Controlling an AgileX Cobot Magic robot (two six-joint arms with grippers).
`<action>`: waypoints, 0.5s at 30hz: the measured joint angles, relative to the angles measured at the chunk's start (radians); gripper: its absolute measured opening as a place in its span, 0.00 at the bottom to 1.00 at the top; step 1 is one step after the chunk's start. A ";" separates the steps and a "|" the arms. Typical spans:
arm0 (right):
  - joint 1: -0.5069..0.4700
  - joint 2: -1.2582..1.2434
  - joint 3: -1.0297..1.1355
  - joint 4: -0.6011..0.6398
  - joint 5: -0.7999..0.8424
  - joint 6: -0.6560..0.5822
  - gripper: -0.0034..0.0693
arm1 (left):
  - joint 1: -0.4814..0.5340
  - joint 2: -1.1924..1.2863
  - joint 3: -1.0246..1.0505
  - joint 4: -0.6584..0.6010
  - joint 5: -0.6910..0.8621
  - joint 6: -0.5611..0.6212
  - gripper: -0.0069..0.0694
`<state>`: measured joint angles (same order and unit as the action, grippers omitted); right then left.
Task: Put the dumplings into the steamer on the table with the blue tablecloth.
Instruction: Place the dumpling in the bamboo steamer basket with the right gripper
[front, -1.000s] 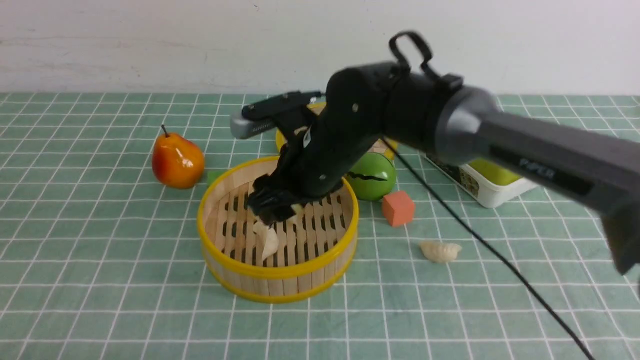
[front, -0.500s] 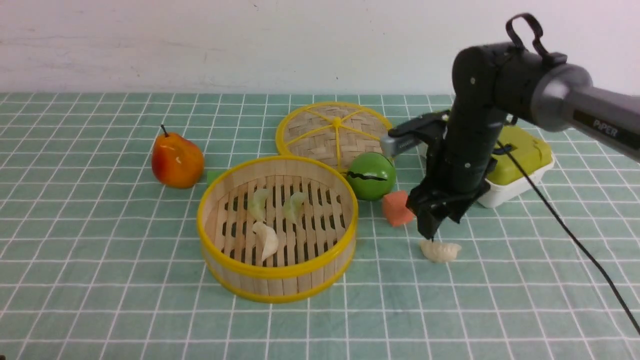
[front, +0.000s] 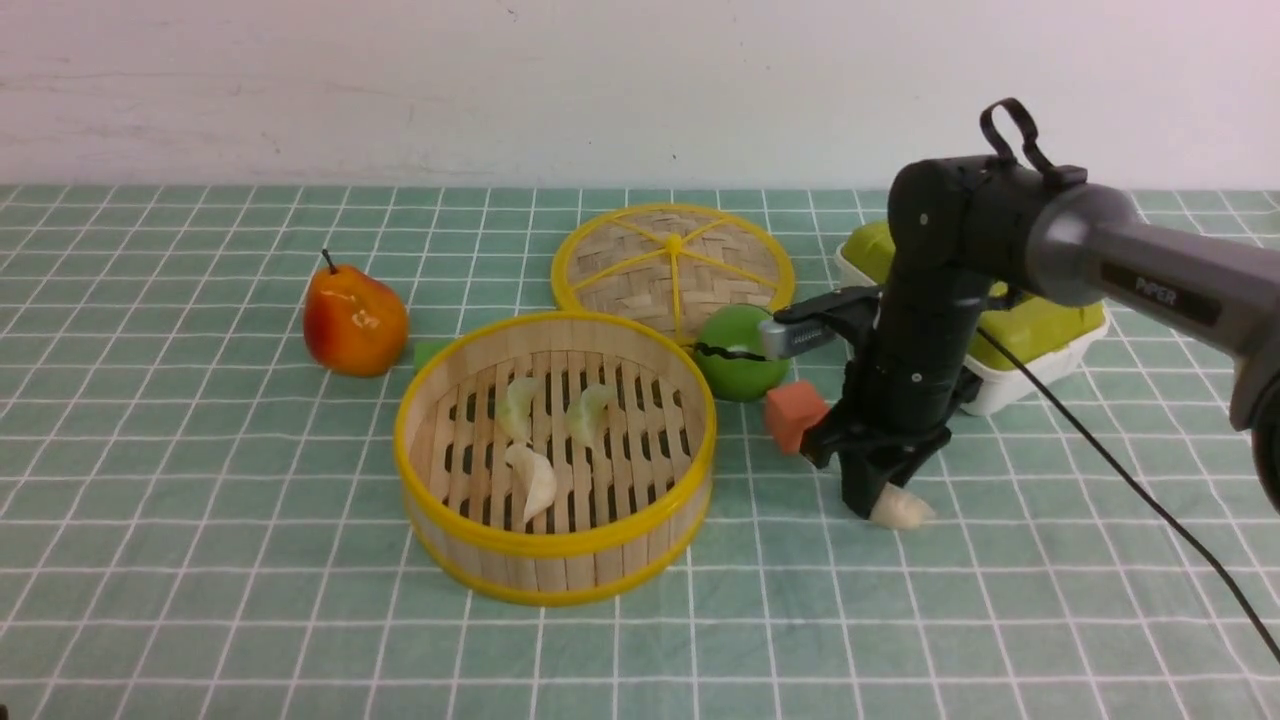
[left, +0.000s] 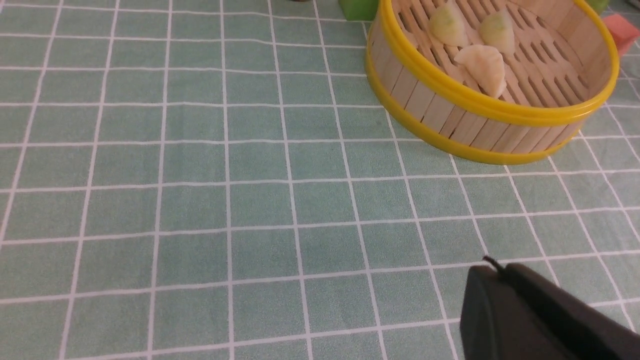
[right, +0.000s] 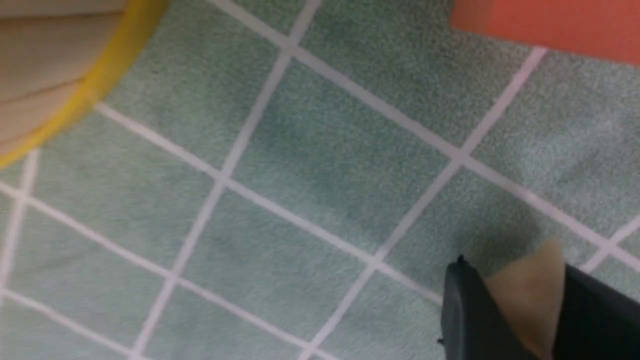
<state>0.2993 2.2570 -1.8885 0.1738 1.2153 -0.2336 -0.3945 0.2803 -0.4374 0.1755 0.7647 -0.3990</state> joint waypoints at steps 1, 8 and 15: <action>0.000 -0.004 -0.002 0.009 0.001 0.003 0.29 | 0.000 0.000 0.000 0.000 0.000 0.000 0.09; 0.042 -0.171 -0.071 0.365 -0.001 0.002 0.29 | 0.000 0.000 0.000 0.000 -0.007 -0.005 0.10; 0.201 -0.084 -0.071 0.442 -0.131 -0.012 0.29 | 0.000 0.000 0.000 0.000 -0.008 -0.015 0.10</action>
<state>0.5006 2.1732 -1.9595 0.6160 1.0847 -0.2455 -0.3945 0.2803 -0.4374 0.1755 0.7572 -0.4144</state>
